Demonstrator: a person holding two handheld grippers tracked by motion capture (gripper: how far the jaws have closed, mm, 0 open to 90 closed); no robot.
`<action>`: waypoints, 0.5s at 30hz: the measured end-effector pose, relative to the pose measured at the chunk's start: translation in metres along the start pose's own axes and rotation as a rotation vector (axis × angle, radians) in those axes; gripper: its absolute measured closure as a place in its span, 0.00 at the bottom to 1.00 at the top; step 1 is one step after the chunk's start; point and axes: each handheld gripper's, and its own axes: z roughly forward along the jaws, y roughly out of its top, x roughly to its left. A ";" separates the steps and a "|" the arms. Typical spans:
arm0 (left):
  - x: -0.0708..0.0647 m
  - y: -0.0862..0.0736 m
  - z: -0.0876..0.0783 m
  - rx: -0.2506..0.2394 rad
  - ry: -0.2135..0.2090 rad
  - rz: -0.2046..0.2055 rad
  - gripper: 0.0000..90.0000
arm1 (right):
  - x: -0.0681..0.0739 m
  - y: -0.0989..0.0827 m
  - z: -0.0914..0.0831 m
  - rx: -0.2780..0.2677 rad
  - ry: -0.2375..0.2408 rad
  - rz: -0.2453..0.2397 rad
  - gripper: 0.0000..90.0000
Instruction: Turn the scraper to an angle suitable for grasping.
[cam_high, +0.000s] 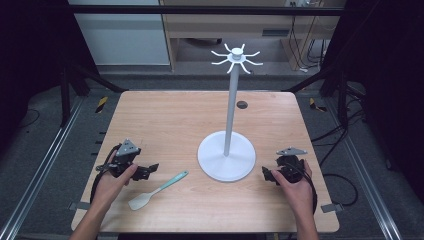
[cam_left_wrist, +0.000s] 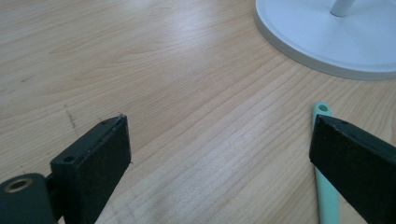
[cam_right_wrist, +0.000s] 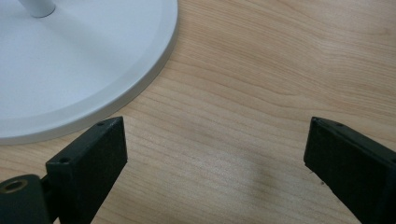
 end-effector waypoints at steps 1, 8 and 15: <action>-0.001 0.002 -0.001 0.002 -0.006 0.003 0.05 | 0.000 0.000 0.001 -0.003 -0.002 -0.006 0.07; -0.020 0.018 -0.001 0.027 -0.030 0.070 0.06 | 0.000 0.000 -0.001 -0.001 0.005 0.003 0.07; -0.039 0.039 0.003 0.070 -0.004 0.154 0.06 | 0.001 0.002 0.000 -0.011 0.022 0.008 0.07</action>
